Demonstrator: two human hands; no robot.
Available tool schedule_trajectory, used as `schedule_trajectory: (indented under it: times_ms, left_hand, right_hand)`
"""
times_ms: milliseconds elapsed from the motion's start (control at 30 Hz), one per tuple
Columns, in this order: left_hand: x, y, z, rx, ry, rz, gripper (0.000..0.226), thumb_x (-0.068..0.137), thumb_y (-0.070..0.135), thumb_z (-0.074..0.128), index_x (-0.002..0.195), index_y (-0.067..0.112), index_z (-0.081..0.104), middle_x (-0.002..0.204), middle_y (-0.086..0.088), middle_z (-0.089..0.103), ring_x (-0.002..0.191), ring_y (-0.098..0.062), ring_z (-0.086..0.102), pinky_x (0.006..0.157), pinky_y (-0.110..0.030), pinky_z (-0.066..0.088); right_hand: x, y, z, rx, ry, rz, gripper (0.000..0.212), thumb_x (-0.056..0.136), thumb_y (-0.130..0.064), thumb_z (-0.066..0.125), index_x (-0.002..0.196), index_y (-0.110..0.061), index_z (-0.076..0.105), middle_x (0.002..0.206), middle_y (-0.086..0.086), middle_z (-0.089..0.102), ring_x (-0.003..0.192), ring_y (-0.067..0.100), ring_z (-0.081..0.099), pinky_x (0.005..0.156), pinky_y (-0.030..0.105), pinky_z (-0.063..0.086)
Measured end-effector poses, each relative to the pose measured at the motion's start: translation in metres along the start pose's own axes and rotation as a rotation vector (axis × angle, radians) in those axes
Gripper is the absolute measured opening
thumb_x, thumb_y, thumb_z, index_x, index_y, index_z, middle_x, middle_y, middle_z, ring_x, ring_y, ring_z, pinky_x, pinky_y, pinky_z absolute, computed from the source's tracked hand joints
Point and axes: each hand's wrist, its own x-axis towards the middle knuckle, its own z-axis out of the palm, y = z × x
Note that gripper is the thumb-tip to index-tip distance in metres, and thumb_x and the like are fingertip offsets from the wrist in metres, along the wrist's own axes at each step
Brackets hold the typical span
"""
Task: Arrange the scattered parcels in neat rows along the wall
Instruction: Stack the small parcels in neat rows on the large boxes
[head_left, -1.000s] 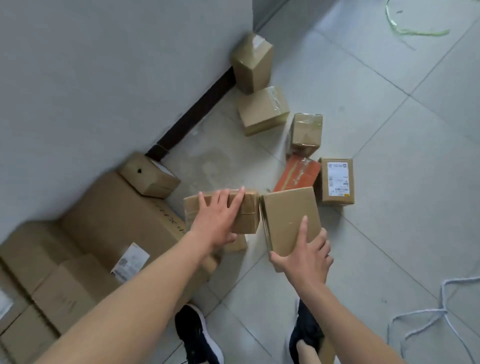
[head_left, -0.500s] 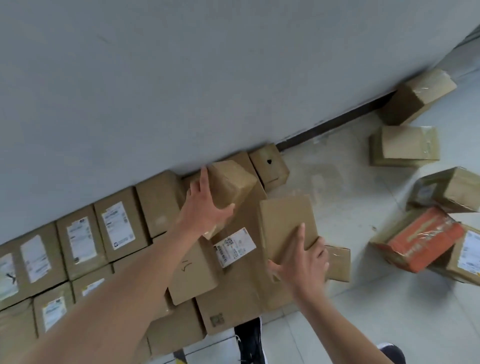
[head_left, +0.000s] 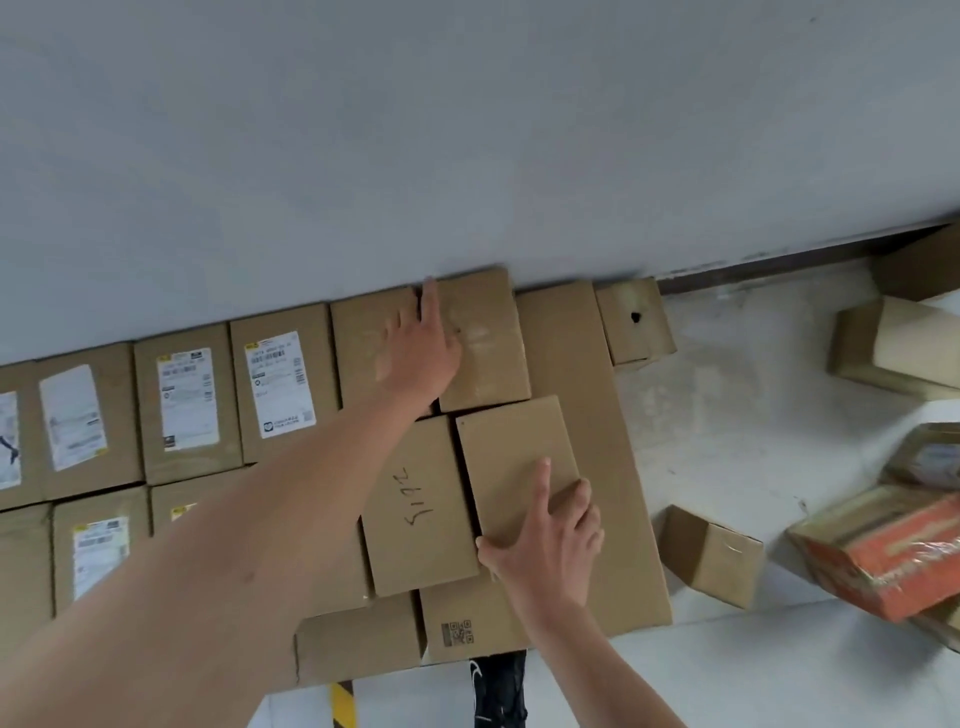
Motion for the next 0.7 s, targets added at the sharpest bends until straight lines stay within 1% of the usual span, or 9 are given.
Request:
schedule_trajectory:
  times_ms: [100,200,267,333,400,467,533,600,700]
  left_hand:
    - [-0.001,-0.008,0.004,0.122,-0.122,0.174,0.075,0.095,0.052,0.046,0.155,0.034,0.004,0.164,-0.011,0.000,0.146,-0.040,0.013,0.114,-0.060,0.021]
    - [-0.004,-0.012,0.013,0.114,-0.321,0.109,0.079,0.094,0.055,0.051,0.154,0.041,0.003,0.164,-0.009,-0.007,0.148,-0.036,-0.010,0.113,-0.066,0.017]
    - [-0.007,-0.010,0.015,0.120,-0.325,0.101,0.079,0.096,0.050,0.052,0.155,0.039,0.000,0.163,-0.014,-0.009,0.148,-0.037,-0.015,0.113,-0.066,0.017]
    - [-0.009,-0.003,0.013,0.093,-0.304,0.081,0.079,0.097,0.043,0.054,0.155,0.035,0.000,0.161,-0.016,-0.017,0.147,-0.040,-0.015,0.114,-0.064,0.019]
    - [-0.017,0.009,0.012,0.053,-0.277,0.026,0.081,0.098,0.033,0.055,0.156,0.030,0.000,0.160,-0.019,-0.018,0.147,-0.042,-0.012,0.115,-0.063,0.019]
    - [-0.033,0.027,0.014,0.088,-0.210,0.033,0.075,0.098,0.028,0.052,0.156,0.024,0.005,0.161,-0.019,-0.010,0.148,-0.040,-0.006,0.116,-0.063,0.013]
    - [-0.057,0.050,0.023,0.100,-0.160,0.128,0.065,0.099,0.031,0.045,0.154,0.021,0.012,0.161,-0.018,0.004,0.148,-0.036,0.001,0.117,-0.061,0.009]
    - [-0.086,0.079,0.035,0.069,-0.182,0.204,0.061,0.099,0.033,0.042,0.153,0.022,0.016,0.160,-0.017,0.011,0.148,-0.034,0.007,0.118,-0.059,0.008]
    - [-0.130,0.135,0.058,0.088,-0.281,0.253,0.062,0.100,0.035,0.040,0.155,0.025,0.012,0.163,-0.013,0.008,0.150,-0.029,0.006,0.117,-0.059,0.008]
  right_hand:
    - [0.001,-0.011,0.007,-0.023,0.034,-0.003,0.121,0.074,-0.073,0.060,0.150,-0.027,-0.022,0.154,0.026,0.004,0.138,0.043,0.022,0.114,0.051,0.026]
    - [0.003,-0.011,0.011,-0.035,0.059,-0.035,0.105,0.083,-0.067,0.056,0.154,-0.027,-0.010,0.155,0.027,0.008,0.137,0.042,0.024,0.114,0.049,0.026]
    - [0.005,-0.008,0.012,-0.031,0.043,-0.064,0.099,0.085,-0.065,0.056,0.155,-0.027,-0.003,0.156,0.027,0.006,0.139,0.042,0.022,0.115,0.050,0.025]
    - [0.009,0.002,0.009,0.015,0.023,-0.129,0.092,0.090,-0.059,0.056,0.155,-0.028,-0.002,0.156,0.025,0.005,0.141,0.040,0.021,0.117,0.047,0.025]
    - [0.014,0.019,0.003,0.167,-0.013,-0.223,0.082,0.096,-0.049,0.052,0.154,-0.031,-0.003,0.158,0.019,0.005,0.144,0.037,0.020,0.116,0.043,0.030]
    - [0.014,0.040,-0.005,0.326,-0.037,-0.296,0.073,0.100,-0.043,0.046,0.154,-0.034,-0.003,0.162,0.012,0.003,0.146,0.032,0.022,0.110,0.038,0.036]
    - [0.010,0.064,-0.015,0.385,-0.020,-0.330,0.070,0.101,-0.044,0.041,0.154,-0.035,-0.003,0.164,0.007,-0.001,0.147,0.028,0.023,0.107,0.036,0.039]
    - [0.004,0.093,-0.023,0.382,0.015,-0.317,0.070,0.101,-0.045,0.039,0.155,-0.032,-0.003,0.164,0.007,-0.005,0.147,0.026,0.022,0.107,0.036,0.039]
    - [-0.009,0.151,-0.035,0.378,0.062,-0.205,0.069,0.101,-0.039,0.041,0.156,-0.026,0.001,0.164,0.009,-0.006,0.147,0.028,0.021,0.102,0.036,0.042]
